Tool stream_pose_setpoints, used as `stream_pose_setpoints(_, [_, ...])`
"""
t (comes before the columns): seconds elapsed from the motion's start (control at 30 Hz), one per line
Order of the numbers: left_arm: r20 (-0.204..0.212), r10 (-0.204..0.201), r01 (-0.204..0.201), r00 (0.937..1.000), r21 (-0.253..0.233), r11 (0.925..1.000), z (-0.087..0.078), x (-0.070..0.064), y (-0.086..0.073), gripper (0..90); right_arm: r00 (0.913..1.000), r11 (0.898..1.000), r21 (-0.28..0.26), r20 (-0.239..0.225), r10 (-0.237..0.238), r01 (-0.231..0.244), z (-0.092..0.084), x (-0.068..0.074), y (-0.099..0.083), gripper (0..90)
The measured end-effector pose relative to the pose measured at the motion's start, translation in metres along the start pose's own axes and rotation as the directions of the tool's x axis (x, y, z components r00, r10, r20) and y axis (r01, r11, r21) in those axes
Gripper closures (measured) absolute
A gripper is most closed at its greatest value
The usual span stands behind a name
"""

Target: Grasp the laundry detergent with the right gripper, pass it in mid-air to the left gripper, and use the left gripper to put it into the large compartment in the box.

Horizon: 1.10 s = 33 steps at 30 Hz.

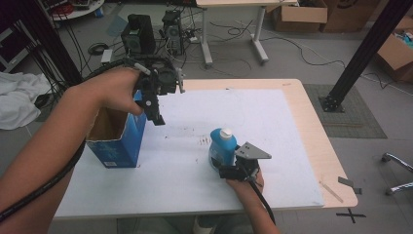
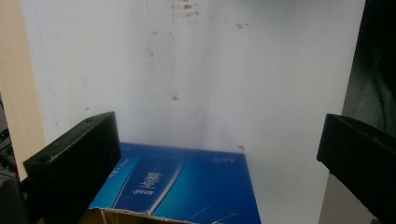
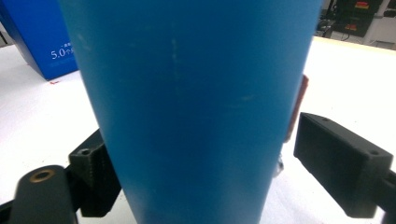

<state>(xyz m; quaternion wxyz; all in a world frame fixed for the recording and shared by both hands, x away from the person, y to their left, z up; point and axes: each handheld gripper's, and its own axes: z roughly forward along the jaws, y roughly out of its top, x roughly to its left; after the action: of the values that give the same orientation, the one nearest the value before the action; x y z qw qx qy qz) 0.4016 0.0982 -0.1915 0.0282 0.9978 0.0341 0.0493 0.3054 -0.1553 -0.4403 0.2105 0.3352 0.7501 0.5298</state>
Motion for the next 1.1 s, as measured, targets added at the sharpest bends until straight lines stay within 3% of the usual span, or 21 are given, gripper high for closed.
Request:
stream_pose_setpoints(0.27, [0.001, 0.005, -0.005, 1.0000, -0.003, 1.0000, 0.0001, -0.0002, 0.0029, 0.1, 0.9999, 1.000, -0.001, 0.009, -0.007, 0.007, 0.0001, 0.0011, -0.0001, 18.1])
stream_pose_setpoints(0.5, [0.006, 0.004, -0.004, 1.0000, 0.003, 1.0000, 0.0022, -0.0005, 0.0029, 0.1, 0.9998, 1.000, -0.002, -0.011, -0.015, 0.015, -0.0004, 0.0016, -0.0002, 25.8])
stream_pose_setpoints(1.1, [0.010, 0.002, -0.002, 1.0000, -0.003, 1.0000, 0.0054, -0.0005, 0.0024, 0.2, 0.9998, 1.000, -0.001, -0.010, -0.020, 0.020, 0.0001, 0.0026, -0.0003, 32.3])
